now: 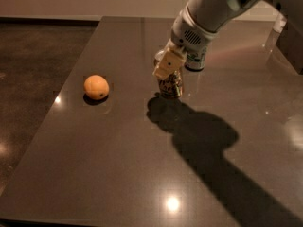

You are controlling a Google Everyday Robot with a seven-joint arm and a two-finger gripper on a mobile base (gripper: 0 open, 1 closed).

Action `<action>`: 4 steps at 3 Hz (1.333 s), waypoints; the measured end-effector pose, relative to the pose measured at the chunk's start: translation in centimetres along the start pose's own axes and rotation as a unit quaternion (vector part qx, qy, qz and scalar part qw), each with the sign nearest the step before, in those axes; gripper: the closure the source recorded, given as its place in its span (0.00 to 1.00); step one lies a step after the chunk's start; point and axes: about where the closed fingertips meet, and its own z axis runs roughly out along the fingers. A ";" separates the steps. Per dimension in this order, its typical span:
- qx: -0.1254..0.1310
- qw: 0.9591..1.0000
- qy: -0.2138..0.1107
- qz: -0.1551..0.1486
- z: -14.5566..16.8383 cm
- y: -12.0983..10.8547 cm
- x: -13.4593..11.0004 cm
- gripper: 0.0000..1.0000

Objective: Knock orange can over

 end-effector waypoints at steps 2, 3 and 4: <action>-0.044 0.990 0.132 -0.038 -1.0 1.1 3.9 1.00; -0.065 0.979 0.178 -0.072 -0.6 2.8 5.0 0.77; -0.071 0.971 0.205 -0.096 -0.1 3.8 5.2 0.54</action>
Offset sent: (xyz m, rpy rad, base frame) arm -0.0430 -0.0563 -0.0244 -0.3974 0.2217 0.1421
